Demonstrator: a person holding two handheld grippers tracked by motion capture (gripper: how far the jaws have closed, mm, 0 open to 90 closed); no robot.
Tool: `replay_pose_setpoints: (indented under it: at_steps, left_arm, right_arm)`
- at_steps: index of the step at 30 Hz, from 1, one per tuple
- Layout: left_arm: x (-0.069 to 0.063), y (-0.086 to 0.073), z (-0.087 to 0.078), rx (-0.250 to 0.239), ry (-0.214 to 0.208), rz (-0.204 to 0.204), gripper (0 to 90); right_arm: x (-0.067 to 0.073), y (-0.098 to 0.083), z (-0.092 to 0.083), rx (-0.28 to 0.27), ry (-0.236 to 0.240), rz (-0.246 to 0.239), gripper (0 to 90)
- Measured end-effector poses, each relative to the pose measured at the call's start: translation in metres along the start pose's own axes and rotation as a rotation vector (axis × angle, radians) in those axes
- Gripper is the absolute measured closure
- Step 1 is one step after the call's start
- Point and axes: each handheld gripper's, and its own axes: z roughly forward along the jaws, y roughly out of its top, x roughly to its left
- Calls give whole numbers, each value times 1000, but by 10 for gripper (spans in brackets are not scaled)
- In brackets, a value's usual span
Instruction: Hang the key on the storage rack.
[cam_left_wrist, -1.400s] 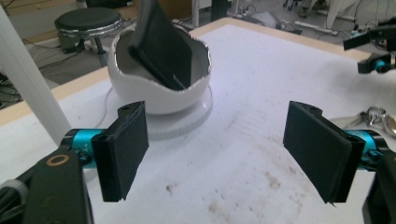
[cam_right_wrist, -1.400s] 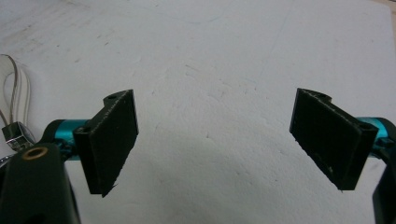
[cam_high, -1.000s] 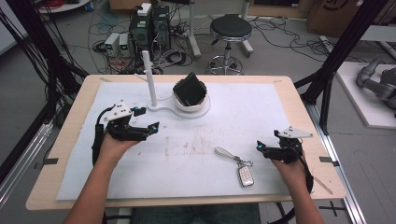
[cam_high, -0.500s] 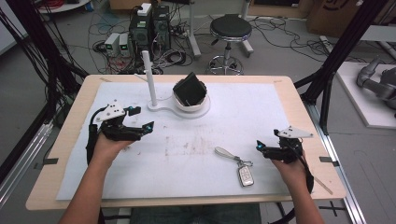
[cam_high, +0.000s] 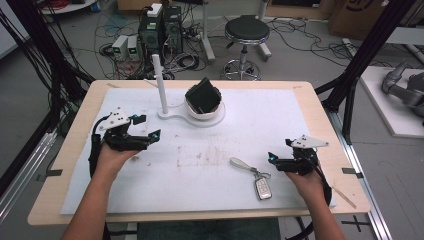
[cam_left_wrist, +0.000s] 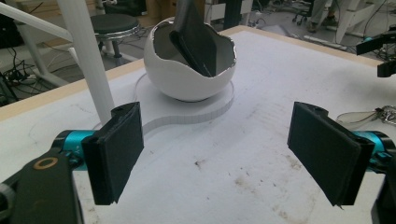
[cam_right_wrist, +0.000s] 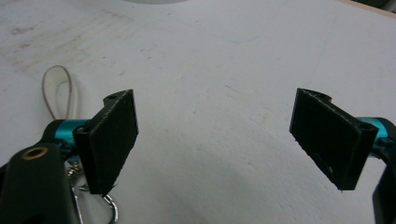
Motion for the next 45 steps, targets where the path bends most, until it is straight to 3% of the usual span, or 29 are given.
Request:
replay_pose_setpoints:
  at_steps: [11,21,27,33,36,38,45]
  left_arm:
    - [2,-5,-7,16,23,-10,184]
    - [4,-9,-12,17,24,-21,184]
    - [5,-10,-12,15,25,-27,184]
    - [6,-11,-13,17,30,-29,184]
    - [6,-11,-14,13,29,-30,184]
    - [7,-11,-14,13,29,-29,184]
    - [7,-9,-16,27,49,-18,184]
  right_arm:
    - [22,8,16,17,143,-103,154]
    - [39,6,34,138,278,-191,164]
    - [42,3,39,224,337,-218,370]
    - [41,2,35,220,337,-235,624]
    - [43,3,33,223,365,-264,782]
    - [45,3,32,223,361,-290,815]
    - [43,7,30,210,355,-260,825]
